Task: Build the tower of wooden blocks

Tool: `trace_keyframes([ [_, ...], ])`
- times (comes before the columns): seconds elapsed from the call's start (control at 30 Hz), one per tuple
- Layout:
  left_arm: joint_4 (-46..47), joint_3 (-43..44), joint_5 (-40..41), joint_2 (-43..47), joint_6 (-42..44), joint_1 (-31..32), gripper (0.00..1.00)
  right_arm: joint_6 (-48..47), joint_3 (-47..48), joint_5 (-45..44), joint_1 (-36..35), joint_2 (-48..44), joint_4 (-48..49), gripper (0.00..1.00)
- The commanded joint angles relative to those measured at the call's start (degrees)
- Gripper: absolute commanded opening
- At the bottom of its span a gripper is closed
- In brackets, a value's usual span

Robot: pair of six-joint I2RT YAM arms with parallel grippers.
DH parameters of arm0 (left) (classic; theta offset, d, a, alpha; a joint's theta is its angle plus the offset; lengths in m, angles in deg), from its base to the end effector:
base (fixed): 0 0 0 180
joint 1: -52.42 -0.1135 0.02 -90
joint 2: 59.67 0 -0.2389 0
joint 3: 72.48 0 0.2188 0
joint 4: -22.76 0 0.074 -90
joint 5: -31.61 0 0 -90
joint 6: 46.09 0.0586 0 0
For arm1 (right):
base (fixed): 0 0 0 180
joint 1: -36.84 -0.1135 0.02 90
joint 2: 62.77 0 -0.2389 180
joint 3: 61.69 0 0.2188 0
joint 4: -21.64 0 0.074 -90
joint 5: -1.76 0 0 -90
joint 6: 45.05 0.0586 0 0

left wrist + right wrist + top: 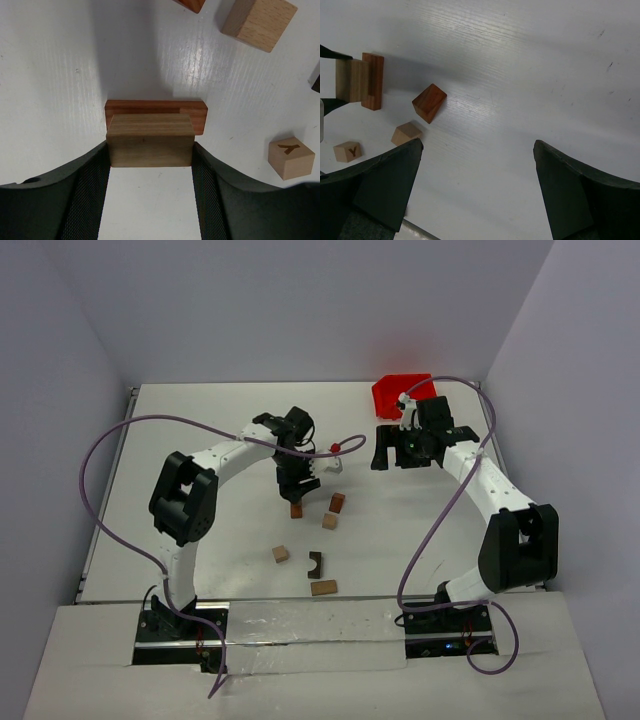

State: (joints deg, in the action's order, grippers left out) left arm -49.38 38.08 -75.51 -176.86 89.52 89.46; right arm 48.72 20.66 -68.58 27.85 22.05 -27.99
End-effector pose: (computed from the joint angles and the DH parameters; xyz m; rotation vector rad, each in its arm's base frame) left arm 0.2864 -0.2377 0.1732 1.9448 2.1468 -0.4135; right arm 0.2897 0.0658 0.2401 -0.2597 2.4644 0.5203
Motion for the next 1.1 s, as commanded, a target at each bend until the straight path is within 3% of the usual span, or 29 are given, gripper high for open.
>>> trace_keyframes([
  [0.0, 0.3, 1.1, -0.1, -0.1, -0.8, 0.2, 0.17, 0.1, 2.6, 0.4, 0.5, 0.4, 0.2, 1.00],
  [1.07, 3.0, -3.5, 0.8, 3.9, 2.4, 1.1, 0.23, 0.4, 3.0, 0.4, 0.5, 1.1, 0.2, 1.00],
])
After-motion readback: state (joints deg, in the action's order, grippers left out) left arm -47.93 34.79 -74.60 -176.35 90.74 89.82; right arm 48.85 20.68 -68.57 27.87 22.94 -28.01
